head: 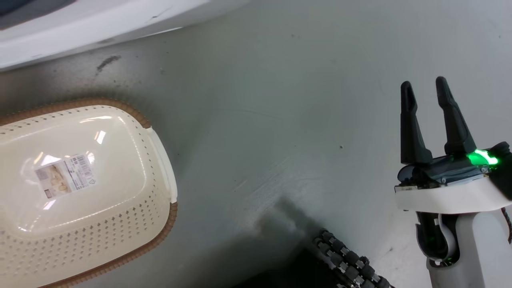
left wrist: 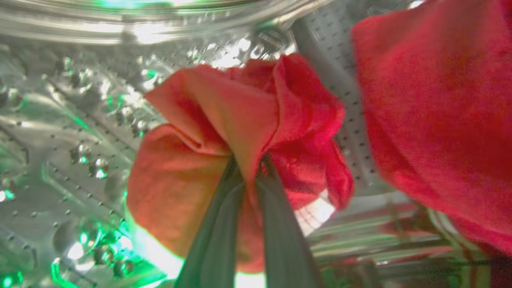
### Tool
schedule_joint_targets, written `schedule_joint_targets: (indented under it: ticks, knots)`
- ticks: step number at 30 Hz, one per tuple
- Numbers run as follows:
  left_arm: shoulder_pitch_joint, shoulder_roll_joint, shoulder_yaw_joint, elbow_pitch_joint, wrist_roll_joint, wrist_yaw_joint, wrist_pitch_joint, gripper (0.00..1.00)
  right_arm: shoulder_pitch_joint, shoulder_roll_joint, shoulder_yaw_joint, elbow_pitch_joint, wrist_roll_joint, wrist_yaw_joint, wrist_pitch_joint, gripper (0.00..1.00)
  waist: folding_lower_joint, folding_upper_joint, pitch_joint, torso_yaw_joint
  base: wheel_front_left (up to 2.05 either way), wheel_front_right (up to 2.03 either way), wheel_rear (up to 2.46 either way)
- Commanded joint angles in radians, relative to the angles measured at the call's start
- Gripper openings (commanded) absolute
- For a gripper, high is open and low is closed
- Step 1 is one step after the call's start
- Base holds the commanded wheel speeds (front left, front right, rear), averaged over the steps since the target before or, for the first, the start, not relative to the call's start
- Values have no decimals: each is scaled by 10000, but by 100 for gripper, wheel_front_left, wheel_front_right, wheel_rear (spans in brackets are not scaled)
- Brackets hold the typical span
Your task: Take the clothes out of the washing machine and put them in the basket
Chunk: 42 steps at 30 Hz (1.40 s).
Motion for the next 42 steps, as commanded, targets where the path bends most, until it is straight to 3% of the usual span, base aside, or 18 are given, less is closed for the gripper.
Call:
schedule_joint_targets:
  ticks: [1, 11, 25, 29, 34, 42]
  knots:
    - [196, -69, 7, 62, -26, 13, -244, 0, -166, 7, -32, -4, -57, -7, -26, 100, 0, 0, -200, 152, 0, 0, 0]
    - [2040, -1141, 204, 1146, -661, 9, -4299, 0, -201, 3, -524, 162, -885, -7, -24, 100, 0, 0, -1945, 880, 0, 0, 0]
    - [5034, -3027, 131, 1866, -1416, -126, -8772, 0, 765, 7, -1299, 510, -1972, -7, -24, 100, 0, 0, -4540, 2391, 0, 0, 0]
    - [6014, -3516, 16, 1874, -1499, -153, -9515, 0, 1074, -5, -1360, 636, -2242, -7, -24, 100, 0, 0, -5264, 2714, 0, 0, 0]
    - [7255, -3945, 185, 1427, -1582, 129, -9881, 0, 1437, 3, -1517, 708, -2463, -7, -24, 100, 0, 0, -6115, 3108, 0, 0, 0]
    - [9462, -4093, 866, -1192, -1125, 526, -9911, 0, 1898, 0, -1727, 739, -2830, -7, -24, 100, 0, 0, -6994, 3676, 0, 0, 0]
